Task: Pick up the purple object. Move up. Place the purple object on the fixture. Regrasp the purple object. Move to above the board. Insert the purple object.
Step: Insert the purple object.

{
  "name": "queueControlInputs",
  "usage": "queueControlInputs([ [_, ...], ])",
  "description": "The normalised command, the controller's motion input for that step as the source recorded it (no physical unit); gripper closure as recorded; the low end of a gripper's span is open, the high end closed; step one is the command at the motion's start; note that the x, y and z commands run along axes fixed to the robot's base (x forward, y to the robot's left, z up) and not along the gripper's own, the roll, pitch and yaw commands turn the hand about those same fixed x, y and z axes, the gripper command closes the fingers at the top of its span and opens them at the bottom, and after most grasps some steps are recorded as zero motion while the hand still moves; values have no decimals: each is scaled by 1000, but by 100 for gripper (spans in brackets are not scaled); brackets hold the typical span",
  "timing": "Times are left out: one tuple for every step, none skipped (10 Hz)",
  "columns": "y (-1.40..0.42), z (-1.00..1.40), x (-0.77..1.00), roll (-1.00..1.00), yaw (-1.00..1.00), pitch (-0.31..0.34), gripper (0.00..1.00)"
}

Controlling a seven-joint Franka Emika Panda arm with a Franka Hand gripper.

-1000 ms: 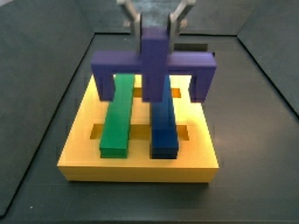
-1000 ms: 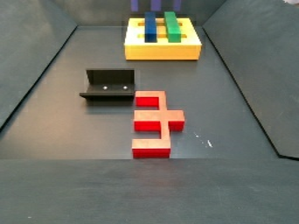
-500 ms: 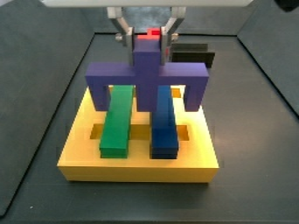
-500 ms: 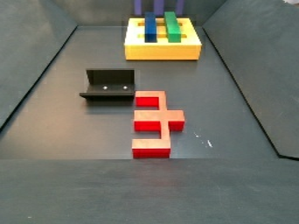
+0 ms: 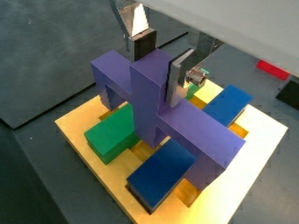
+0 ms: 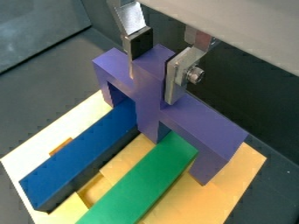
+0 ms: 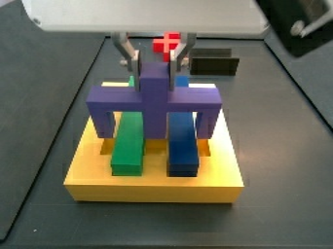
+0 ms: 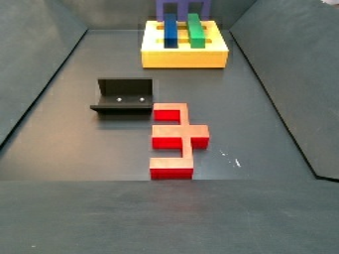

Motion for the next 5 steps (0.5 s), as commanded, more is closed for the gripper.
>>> queueControlInputs([
  [-54, -254, -100, 19, 63, -63, 100],
  [-49, -280, -34, 0, 63, -84, 100],
  [-29, -297, 0, 0, 26, -96, 100],
  [-9, -103, 154, 0, 0, -20, 100],
  [0, 0, 160, -6, 0, 0, 100],
])
